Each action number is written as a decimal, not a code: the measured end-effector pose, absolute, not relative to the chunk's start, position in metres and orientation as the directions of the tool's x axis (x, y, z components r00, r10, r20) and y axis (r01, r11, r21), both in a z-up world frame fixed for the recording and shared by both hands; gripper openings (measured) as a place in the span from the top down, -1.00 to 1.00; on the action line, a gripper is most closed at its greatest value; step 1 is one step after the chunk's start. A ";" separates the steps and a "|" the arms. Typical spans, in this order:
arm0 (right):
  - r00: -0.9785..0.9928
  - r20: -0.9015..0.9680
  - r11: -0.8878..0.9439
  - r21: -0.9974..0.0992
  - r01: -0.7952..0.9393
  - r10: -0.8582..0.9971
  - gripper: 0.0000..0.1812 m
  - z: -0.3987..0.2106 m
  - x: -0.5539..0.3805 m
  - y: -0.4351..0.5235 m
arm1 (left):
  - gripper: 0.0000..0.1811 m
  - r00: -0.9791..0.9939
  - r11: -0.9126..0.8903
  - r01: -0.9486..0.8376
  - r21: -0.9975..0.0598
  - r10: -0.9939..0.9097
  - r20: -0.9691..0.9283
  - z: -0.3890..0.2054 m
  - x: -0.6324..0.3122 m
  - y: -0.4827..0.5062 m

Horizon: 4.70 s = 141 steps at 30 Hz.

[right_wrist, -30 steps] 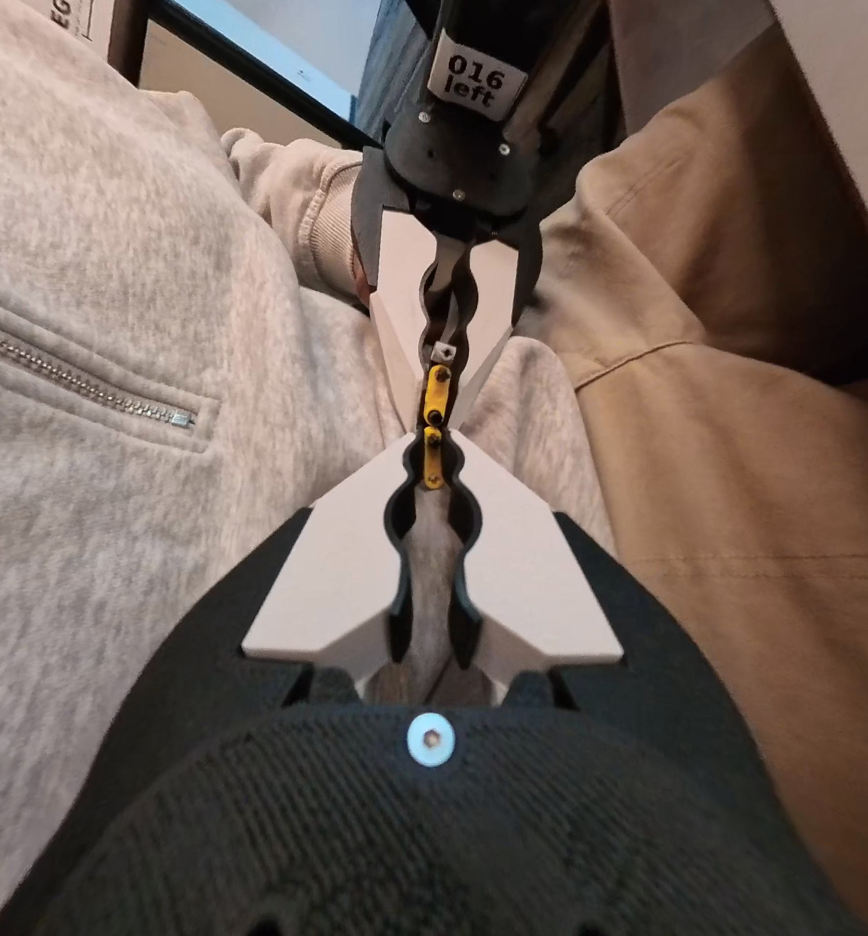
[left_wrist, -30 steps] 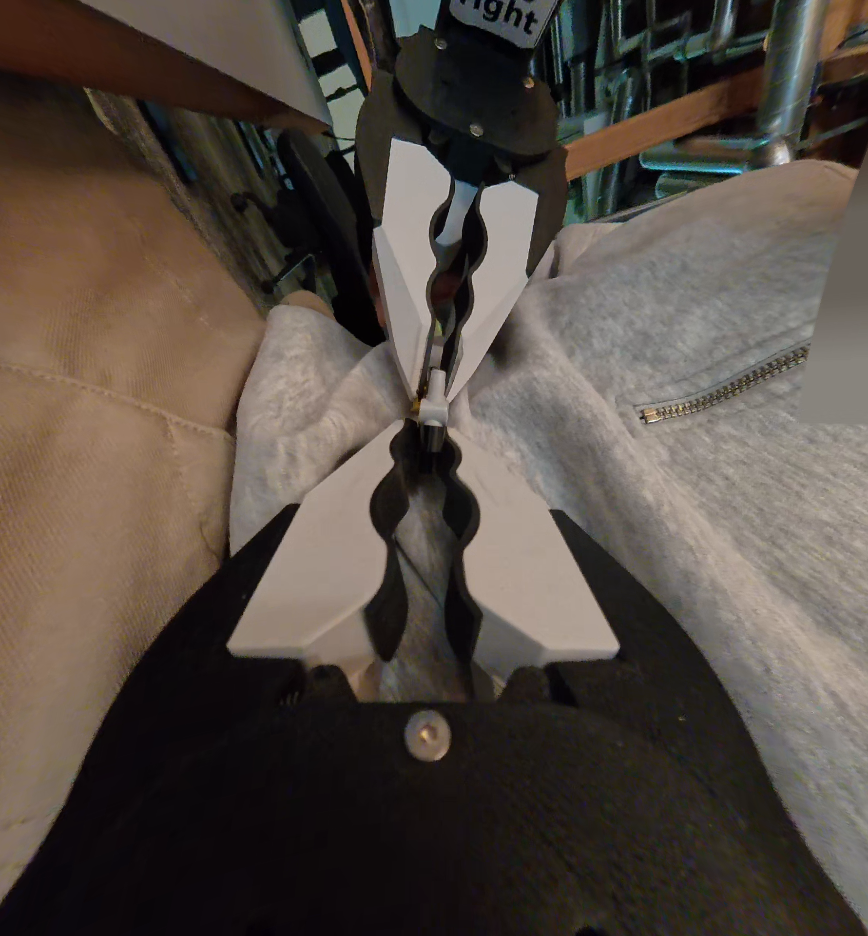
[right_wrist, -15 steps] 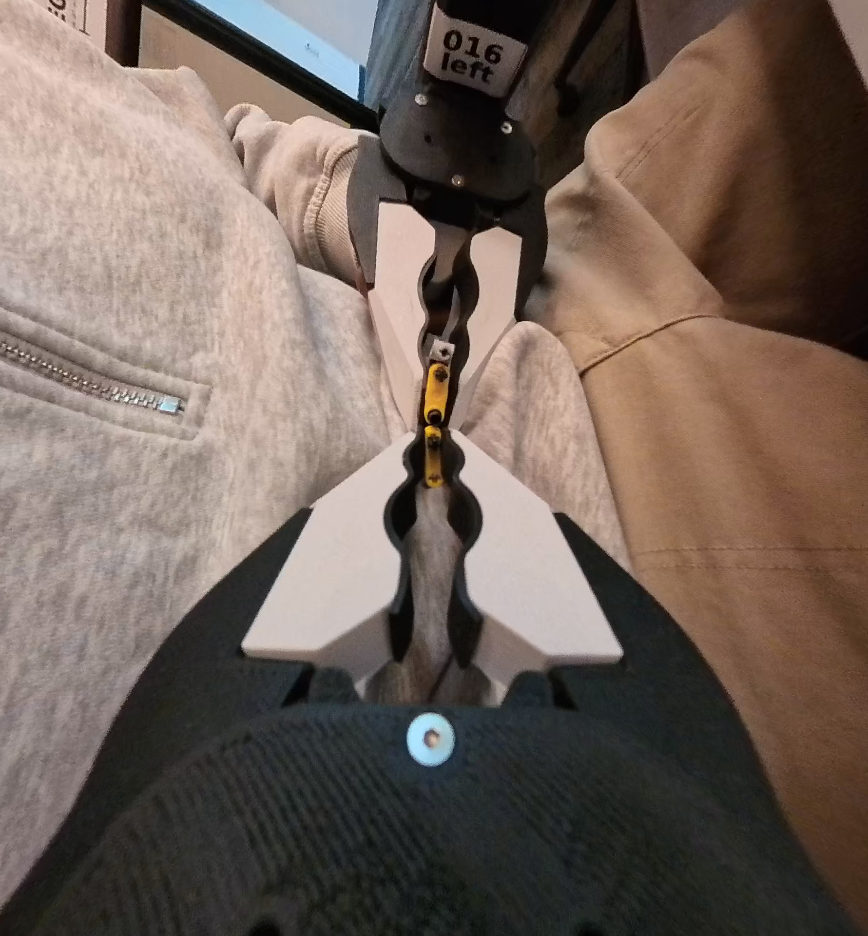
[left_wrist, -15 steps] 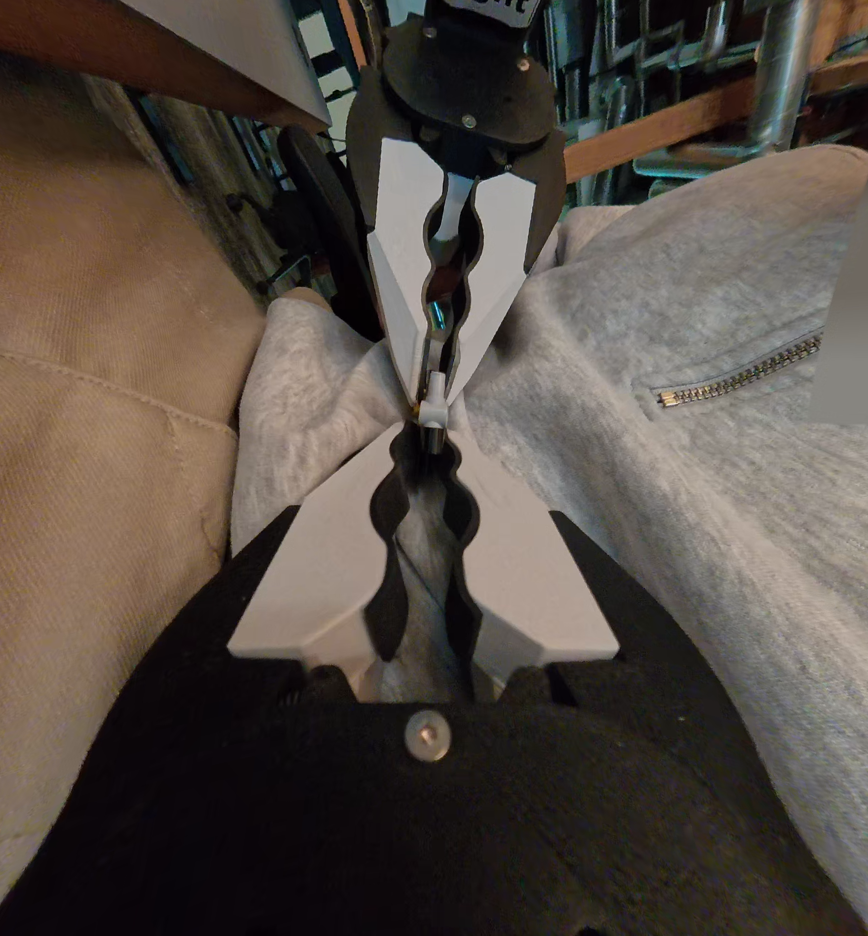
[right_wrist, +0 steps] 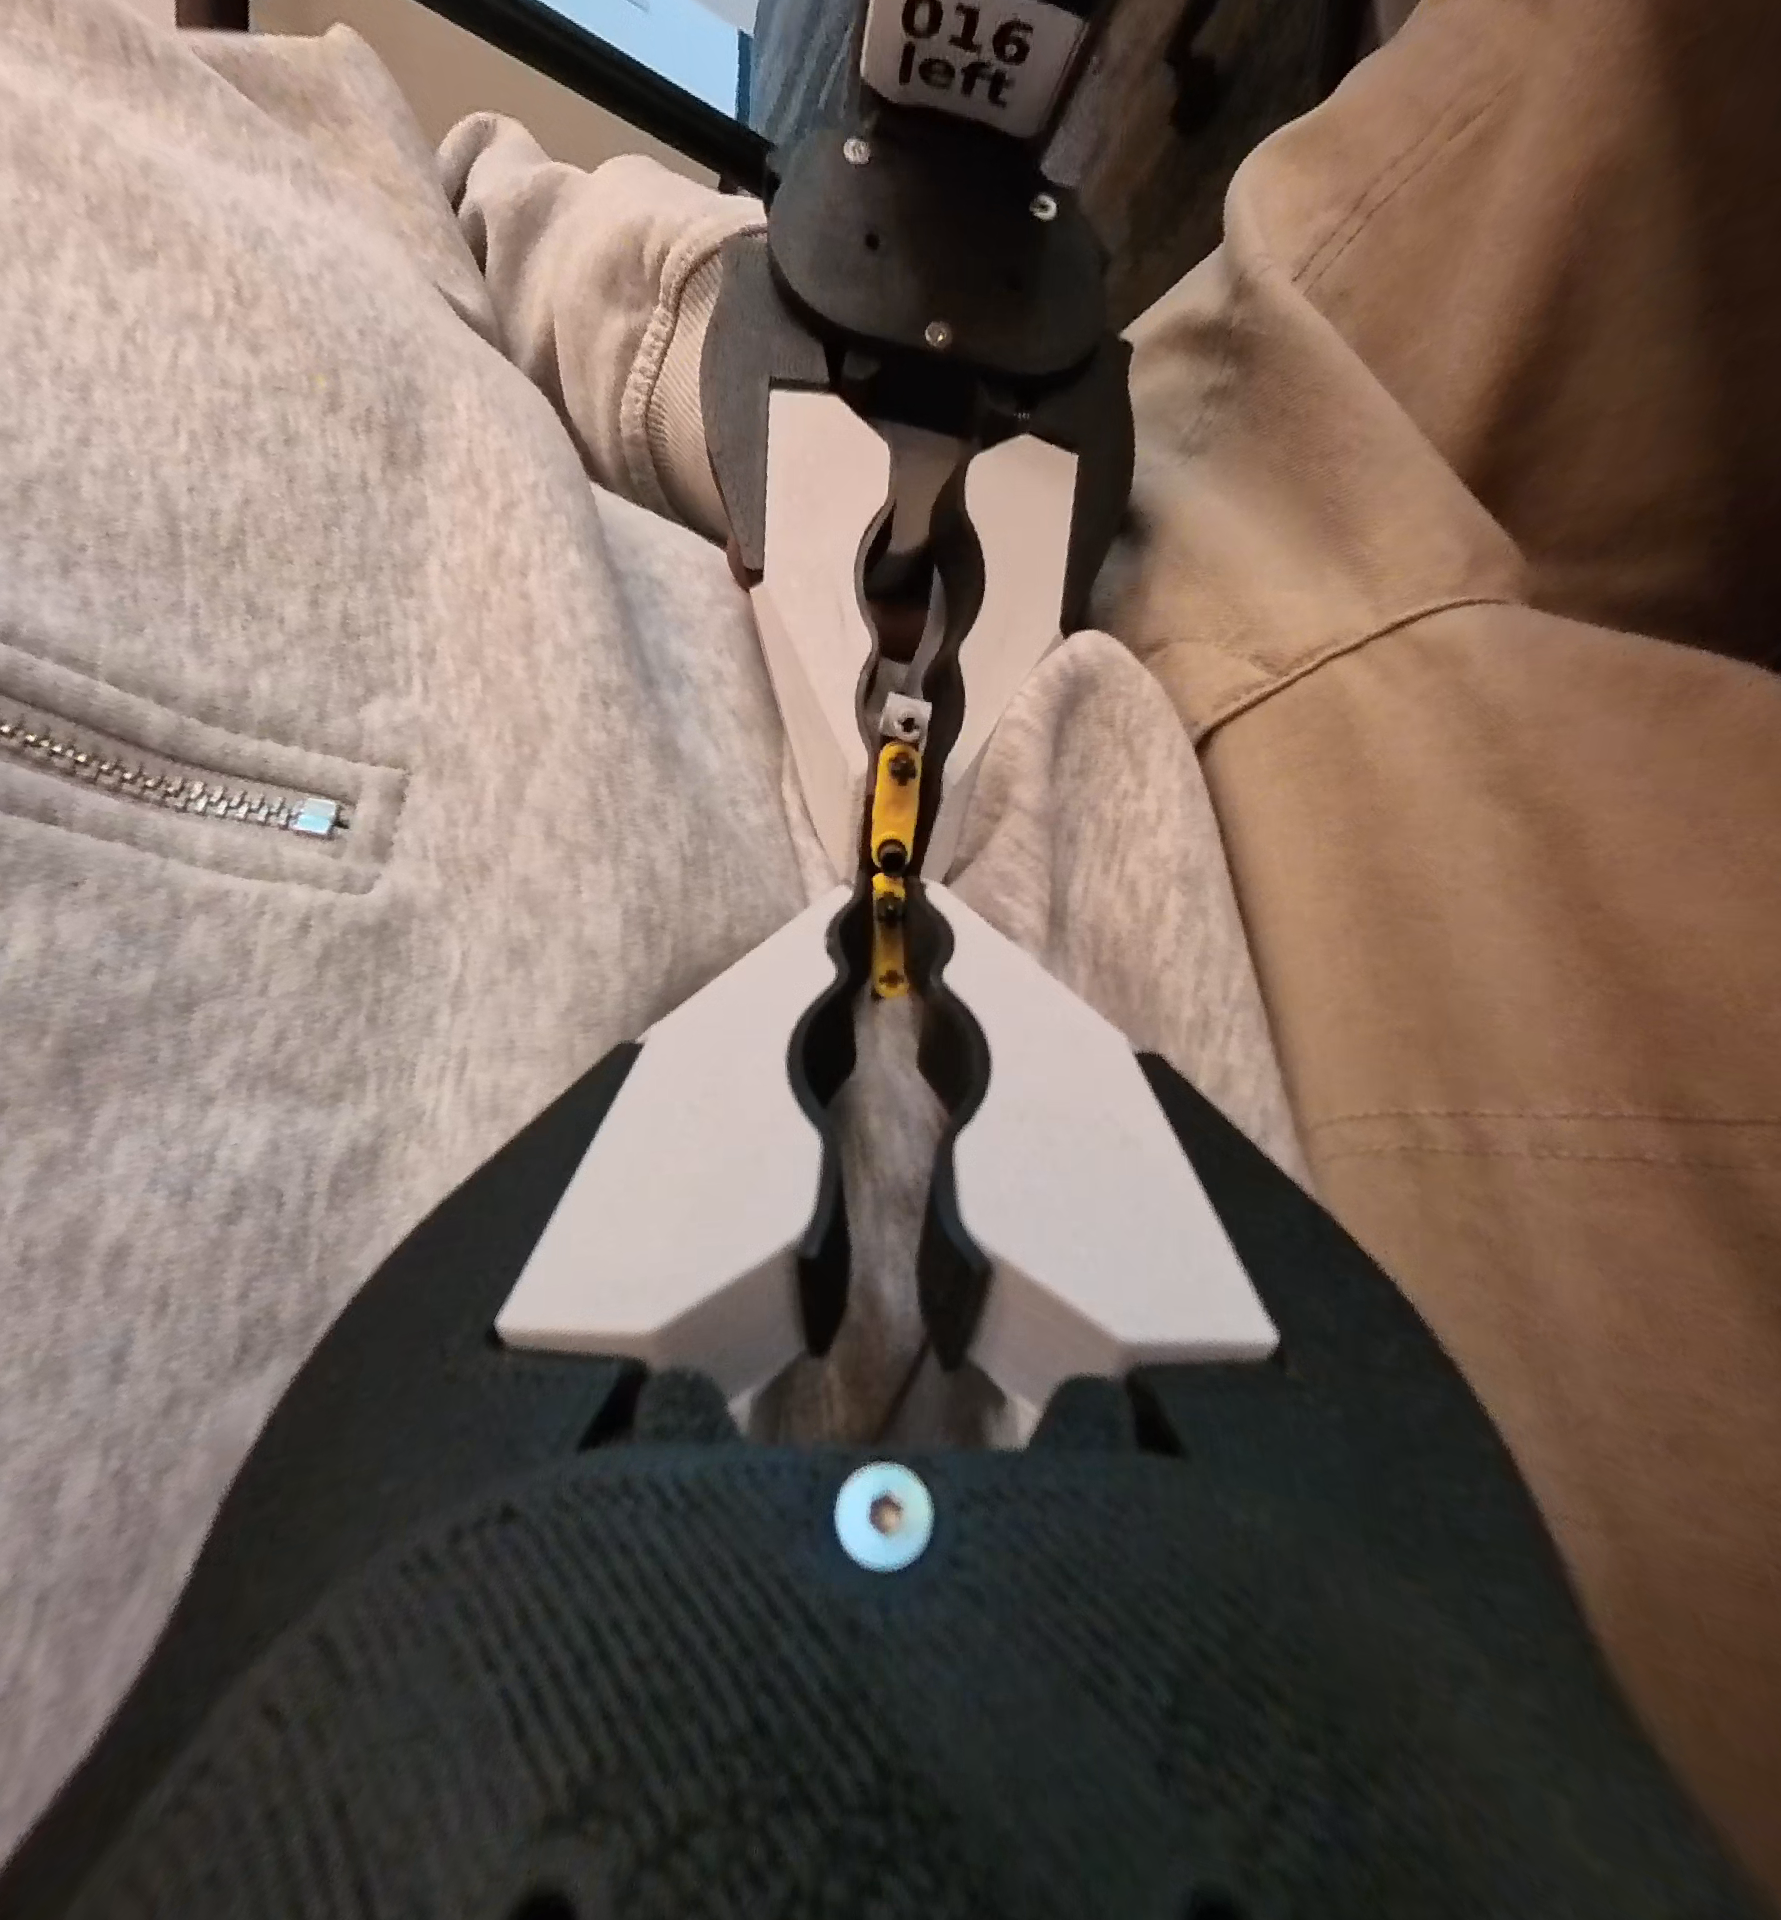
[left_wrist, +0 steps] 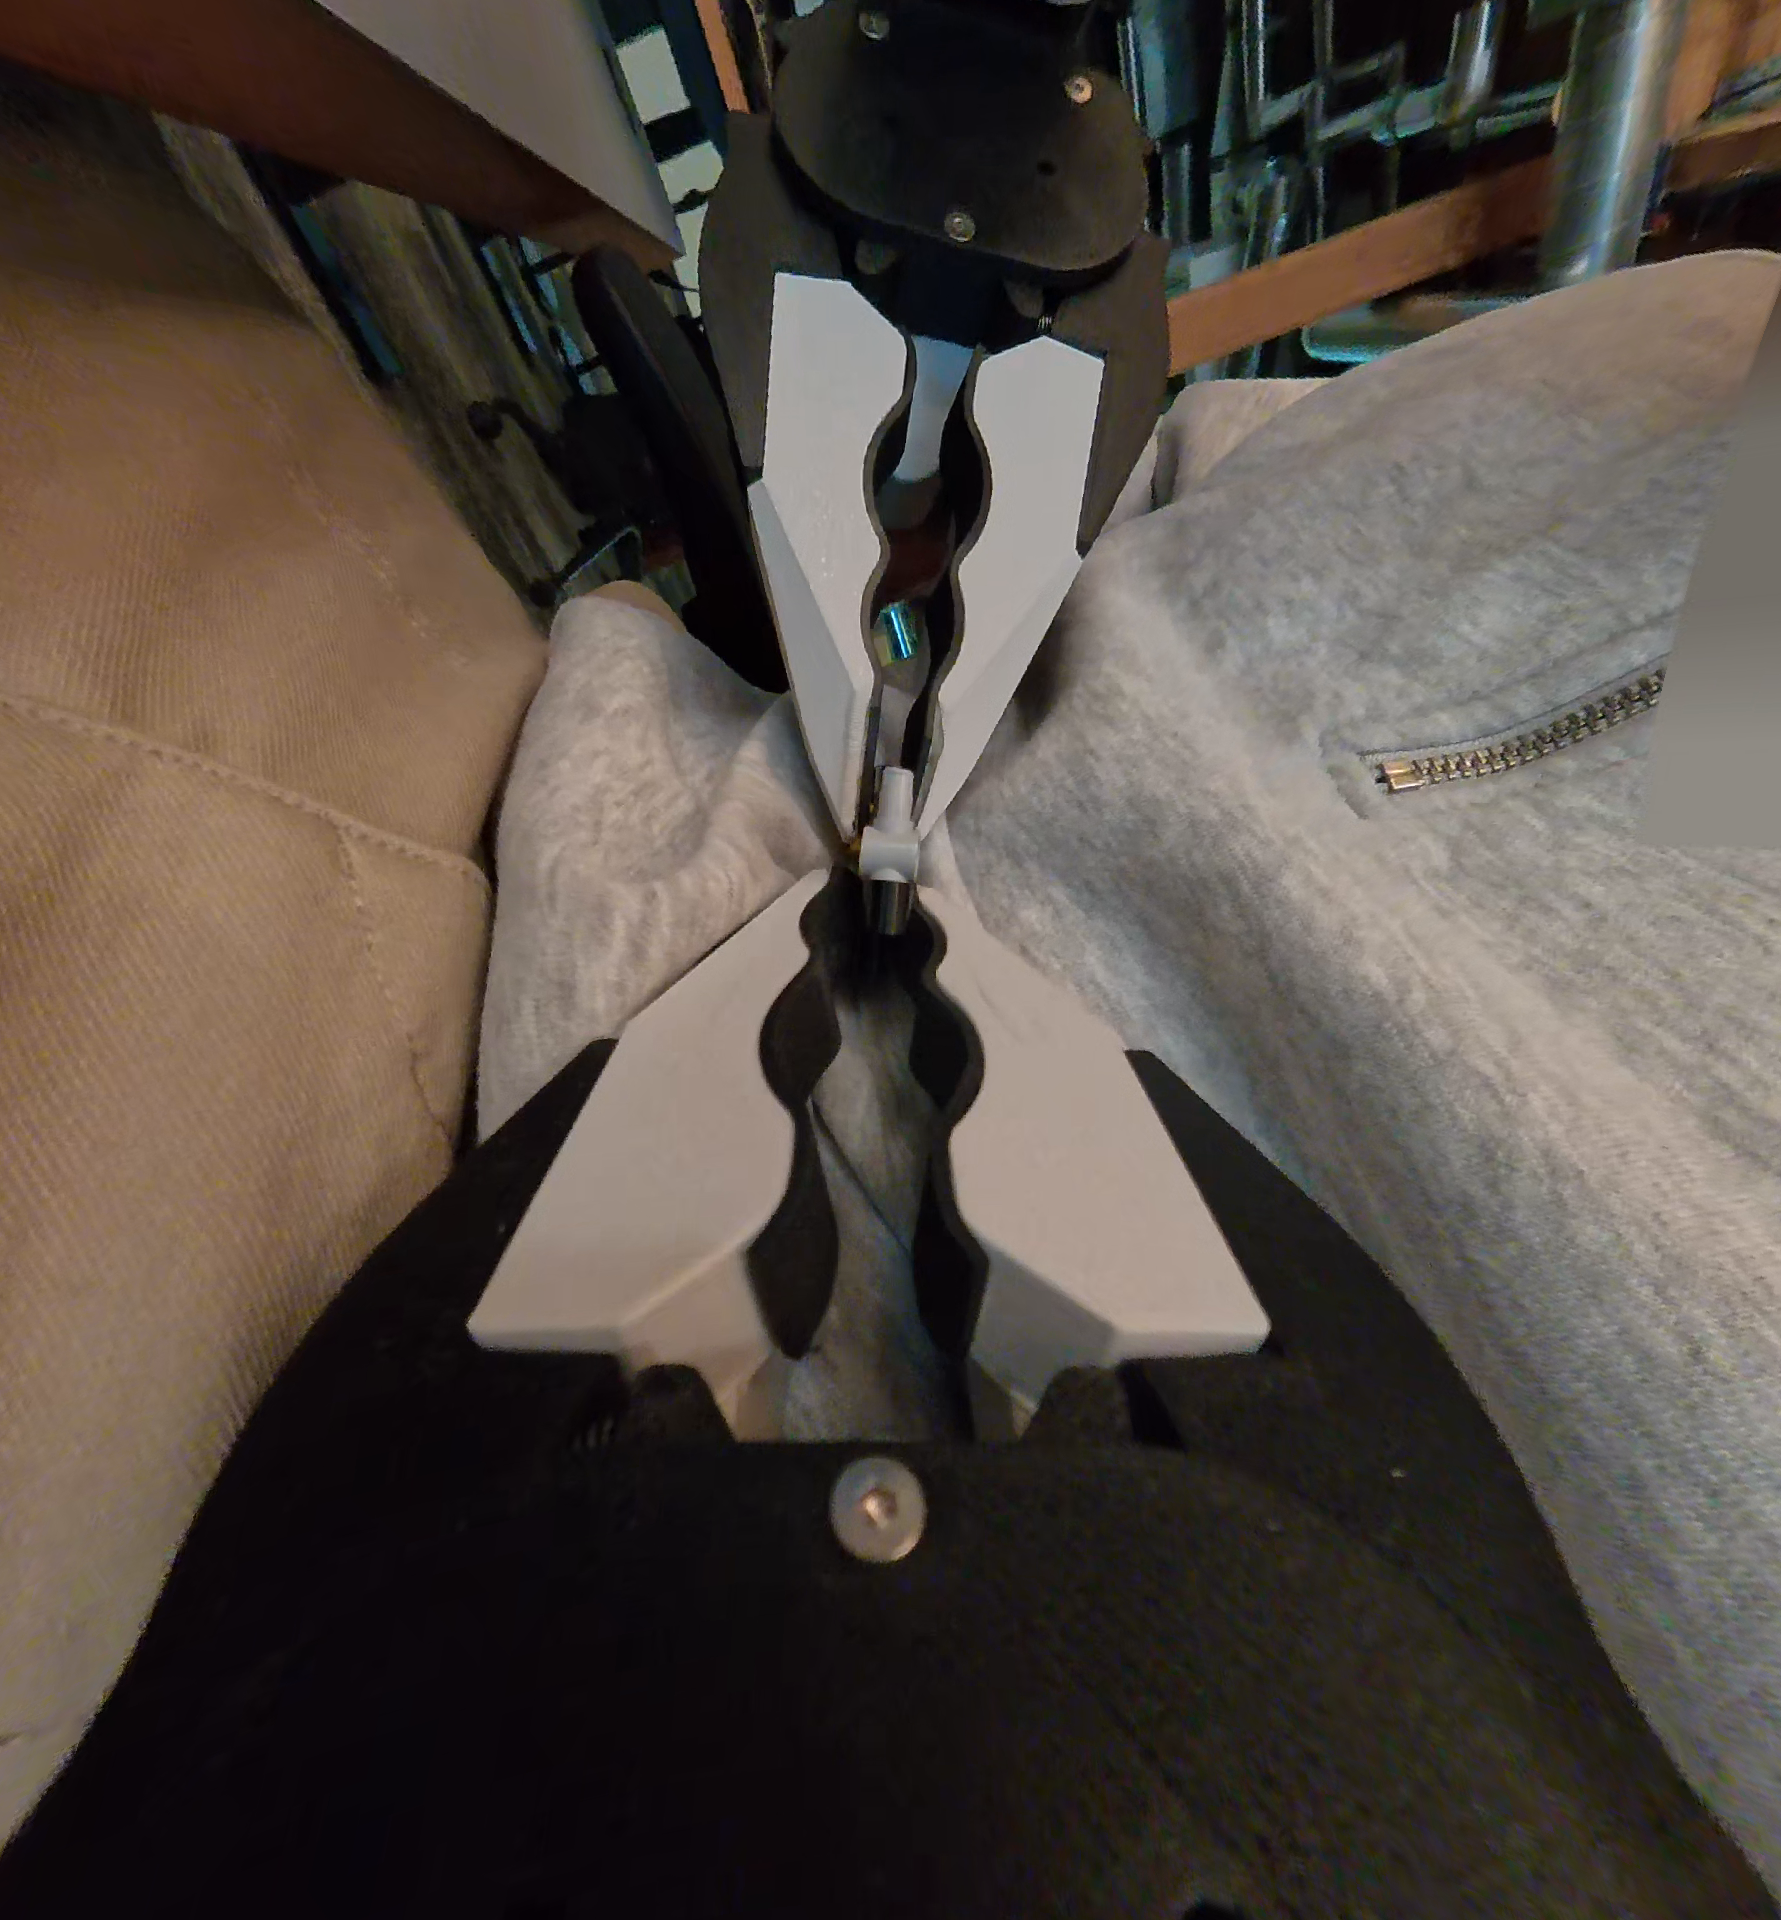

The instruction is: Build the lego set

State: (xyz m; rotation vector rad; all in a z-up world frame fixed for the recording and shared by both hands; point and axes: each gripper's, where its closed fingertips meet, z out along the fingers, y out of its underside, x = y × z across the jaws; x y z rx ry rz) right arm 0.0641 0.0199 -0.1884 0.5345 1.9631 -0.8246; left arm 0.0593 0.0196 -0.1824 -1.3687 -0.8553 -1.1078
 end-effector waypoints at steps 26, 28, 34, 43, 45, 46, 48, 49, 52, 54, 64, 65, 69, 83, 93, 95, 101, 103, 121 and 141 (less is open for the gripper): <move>-0.409 -0.911 0.750 -0.235 0.619 0.052 0.96 -0.196 0.065 0.022 | 0.95 0.298 -0.132 0.942 -0.309 -0.095 0.950 -0.187 0.061 0.023; -0.393 -0.919 0.763 -0.220 0.607 0.047 0.96 -0.196 0.065 0.022 | 0.95 0.293 -0.136 0.943 -0.305 -0.098 0.951 -0.187 0.061 0.023; -0.302 -0.953 0.766 -0.168 0.621 0.036 0.96 -0.197 0.065 0.022 | 0.95 0.292 -0.142 0.942 -0.303 -0.094 0.952 -0.188 0.062 0.024; -0.339 -0.940 0.752 -0.192 0.630 0.043 0.96 -0.191 0.064 0.017 | 0.95 0.287 -0.155 0.941 -0.300 -0.103 0.952 -0.189 0.063 0.024; -0.344 -0.938 0.748 -0.199 0.633 0.041 0.96 -0.190 0.063 0.015 | 0.95 0.281 -0.154 0.943 -0.296 -0.109 0.953 -0.189 0.063 0.024; -0.354 -0.934 0.752 -0.206 0.627 0.040 0.96 -0.190 0.063 0.015 | 0.95 0.285 -0.153 0.942 -0.298 -0.106 0.953 -0.189 0.063 0.025; -0.378 -0.925 0.761 -0.221 0.610 0.035 0.97 -0.188 0.062 0.013 | 0.96 0.292 -0.155 0.940 -0.305 -0.101 0.951 -0.189 0.063 0.025; -0.380 -0.924 0.763 -0.221 0.607 0.034 0.96 -0.188 0.062 0.013 | 0.96 0.299 -0.157 0.937 -0.312 -0.096 0.949 -0.189 0.064 0.025; -0.400 -0.916 0.778 -0.231 0.584 0.029 0.96 -0.188 0.064 0.012 | 0.95 0.305 -0.165 0.934 -0.318 -0.097 0.947 -0.189 0.065 0.026; -0.389 -0.921 0.762 -0.229 0.606 0.032 0.96 -0.187 0.062 0.012 | 0.96 0.314 -0.158 0.932 -0.327 -0.100 0.944 -0.188 0.064 0.025; -0.389 -0.920 0.529 -0.305 0.792 0.050 0.95 -0.181 0.044 0.008 | 0.94 0.300 -0.004 0.954 -0.301 -0.080 0.951 -0.177 0.041 0.011; -0.388 -0.920 0.519 -0.308 0.797 0.049 0.95 -0.180 0.045 0.009 | 0.94 0.292 -0.004 0.956 -0.294 -0.082 0.953 -0.177 0.041 0.010; -0.418 -0.907 0.503 -0.337 0.796 0.054 0.95 -0.177 0.041 0.008 | 0.92 0.313 -0.025 0.949 -0.315 -0.055 0.948 -0.177 0.042 0.009; -0.476 -0.879 0.522 -0.391 0.758 0.034 0.95 -0.182 0.053 0.000 | 0.83 0.380 -0.230 0.908 -0.351 0.096 0.920 -0.190 0.058 0.000; -0.492 -0.870 0.515 -0.406 0.755 0.034 0.95 -0.182 0.054 0.001 | 0.93 0.155 -0.031 0.987 -0.156 -0.023 0.988 -0.182 0.050 -0.002; -0.481 -0.876 0.508 -0.398 0.764 0.037 0.95 -0.183 0.054 0.002 | 0.93 0.156 0.017 0.988 -0.155 -0.054 0.986 -0.179 0.047 -0.005; -0.484 -0.875 0.503 -0.405 0.764 0.030 0.95 -0.182 0.053 0.001 | 0.93 0.203 0.030 0.979 -0.202 -0.036 0.978 -0.179 0.048 -0.004; -0.498 -0.867 0.480 -0.425 0.768 0.029 0.95 -0.178 0.047 0.001 | 0.93 0.222 0.003 0.975 -0.222 -0.023 0.975 -0.179 0.050 -0.002; -0.652 -0.758 0.446 -0.575 0.685 0.023 0.95 -0.161 0.001 -0.006 | 0.92 0.321 -0.261 0.915 -0.308 0.009 0.947 -0.177 0.046 0.024; -0.602 -0.798 0.479 -0.520 0.707 0.022 0.95 -0.172 0.009 -0.006 | 0.90 0.278 -0.207 0.937 -0.281 -0.043 0.960 -0.177 0.046 0.019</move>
